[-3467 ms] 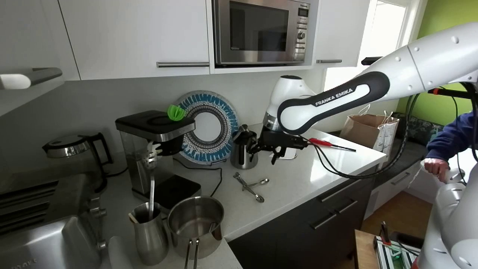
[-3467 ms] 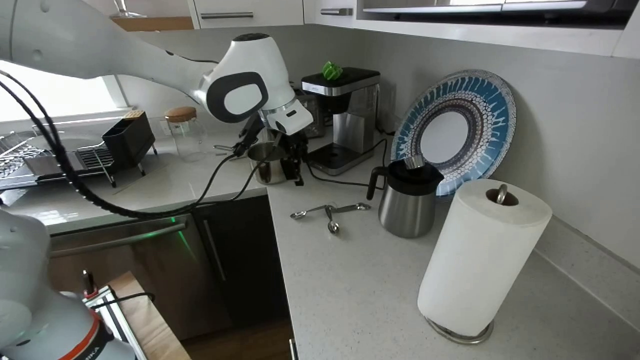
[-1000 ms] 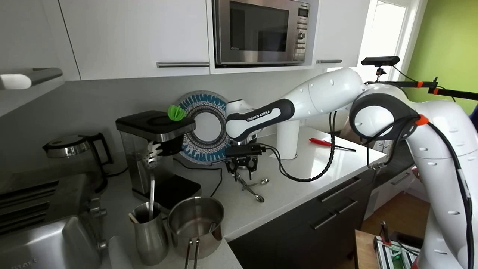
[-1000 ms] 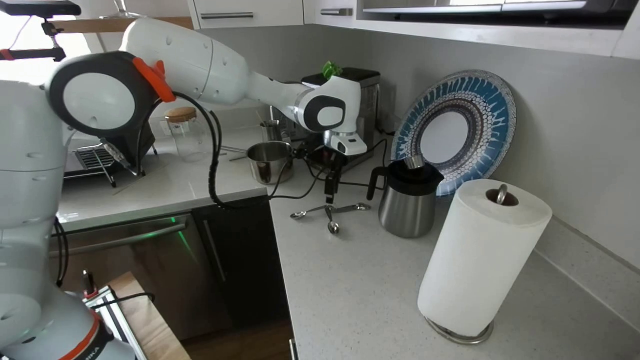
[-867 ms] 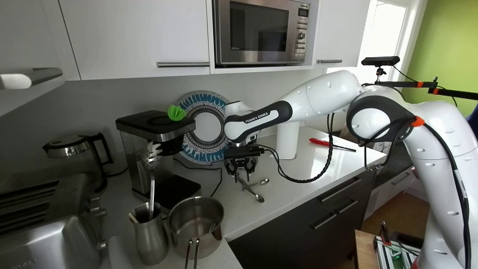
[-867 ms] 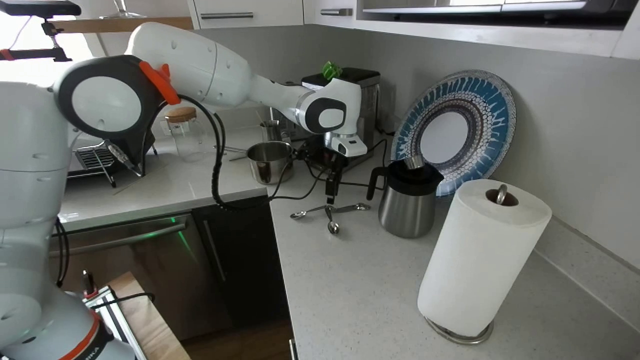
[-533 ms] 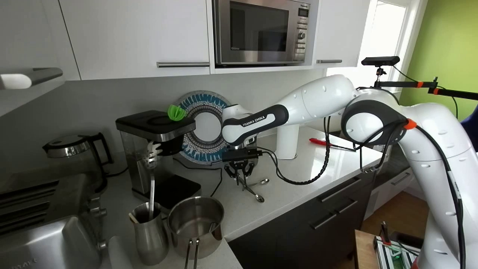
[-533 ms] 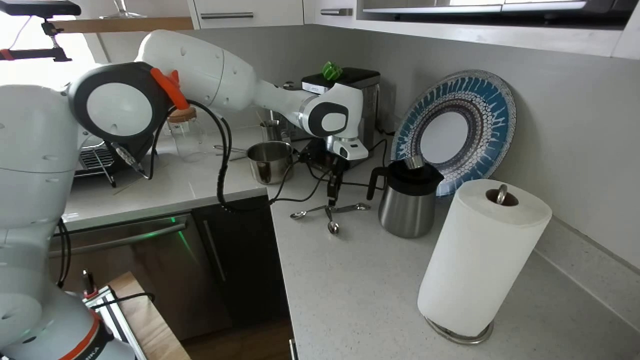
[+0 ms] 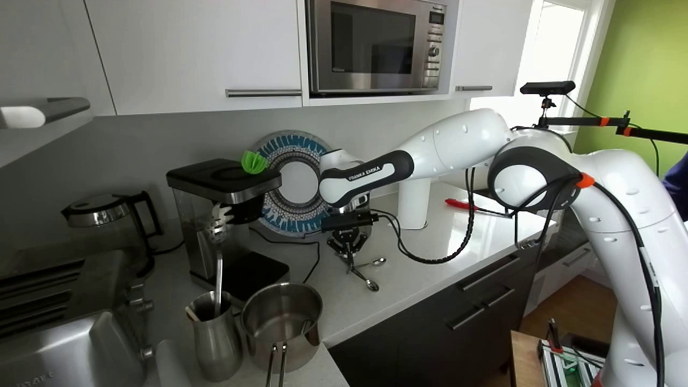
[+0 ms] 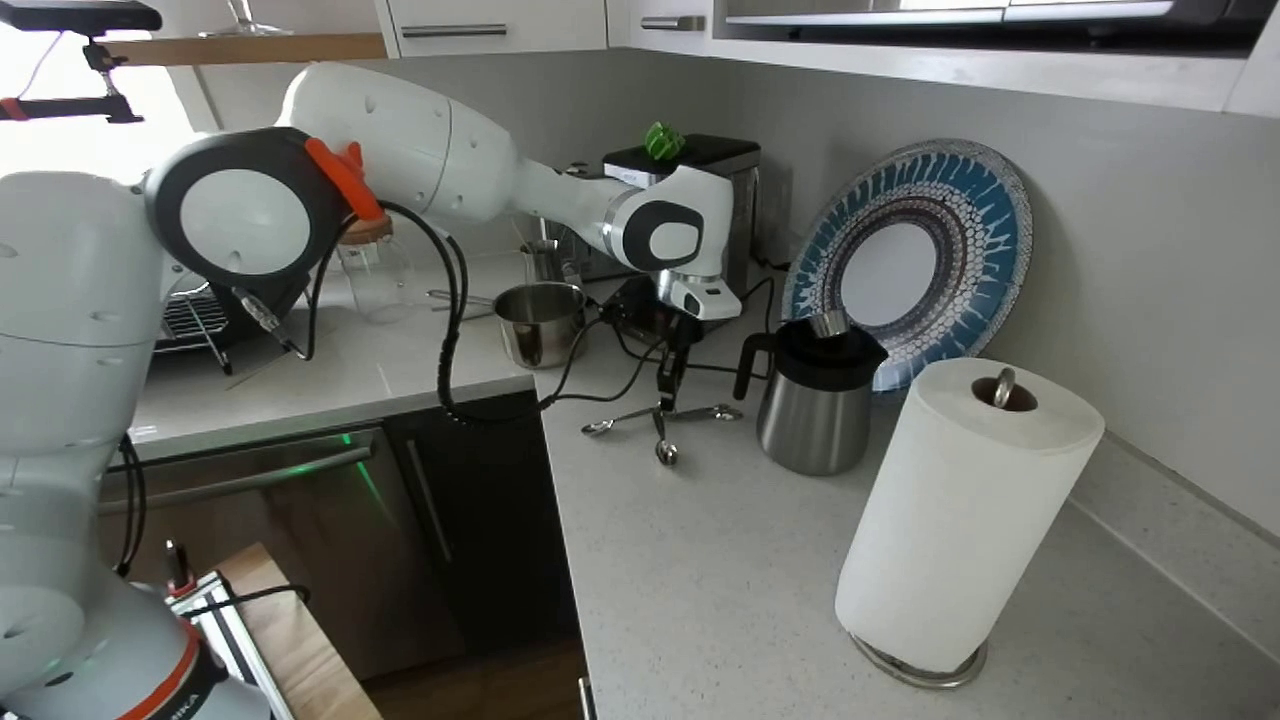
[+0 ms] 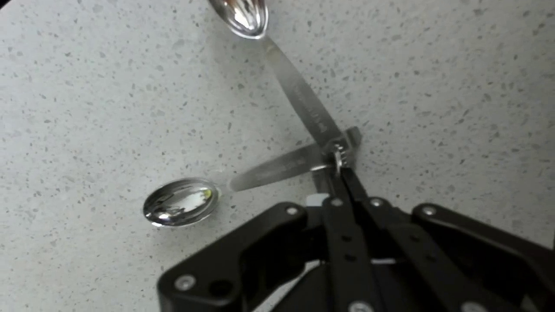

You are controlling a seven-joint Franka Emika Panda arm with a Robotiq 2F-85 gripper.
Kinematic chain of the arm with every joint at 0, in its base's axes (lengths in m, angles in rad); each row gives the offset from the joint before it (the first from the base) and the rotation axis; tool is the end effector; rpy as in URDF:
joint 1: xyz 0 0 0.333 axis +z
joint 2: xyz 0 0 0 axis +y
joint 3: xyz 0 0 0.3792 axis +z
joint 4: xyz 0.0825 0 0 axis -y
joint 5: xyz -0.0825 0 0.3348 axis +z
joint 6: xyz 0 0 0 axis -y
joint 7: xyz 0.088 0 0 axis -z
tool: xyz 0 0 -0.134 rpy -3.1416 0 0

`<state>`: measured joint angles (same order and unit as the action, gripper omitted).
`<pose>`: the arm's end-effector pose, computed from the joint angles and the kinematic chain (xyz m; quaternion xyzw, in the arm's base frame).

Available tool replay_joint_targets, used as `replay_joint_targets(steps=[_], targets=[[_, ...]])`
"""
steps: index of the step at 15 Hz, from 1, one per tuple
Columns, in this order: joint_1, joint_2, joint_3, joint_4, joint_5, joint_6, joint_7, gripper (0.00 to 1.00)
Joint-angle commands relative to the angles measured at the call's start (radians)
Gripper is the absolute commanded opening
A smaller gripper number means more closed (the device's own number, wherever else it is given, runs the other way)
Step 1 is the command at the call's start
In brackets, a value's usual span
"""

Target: Pick up the ring cutlery set from the countertop and put them in the pot

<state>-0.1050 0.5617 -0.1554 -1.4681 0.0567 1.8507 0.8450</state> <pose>0.6548 -0.1470 0.3912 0.8468 -0.5247 -0.0779 0.0398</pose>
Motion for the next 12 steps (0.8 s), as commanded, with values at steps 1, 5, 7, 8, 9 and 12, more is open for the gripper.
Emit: replay_joint_targets(steps=[1,5,7,8,9,12], targets=[[0.024,-0.064,-0.016,-0.072,-0.013,0.017,0.022,0.00],[0.037,-0.237,0.003,-0.258,0.004,0.094,-0.028,0.01],[0.047,-0.323,0.014,-0.340,0.005,0.182,-0.059,0.01],[0.052,-0.375,0.016,-0.386,0.008,0.236,-0.062,0.01],[0.056,-0.424,0.015,-0.432,0.006,0.299,-0.049,0.01],[0.060,-0.581,0.027,-0.573,-0.008,0.459,-0.055,0.01]])
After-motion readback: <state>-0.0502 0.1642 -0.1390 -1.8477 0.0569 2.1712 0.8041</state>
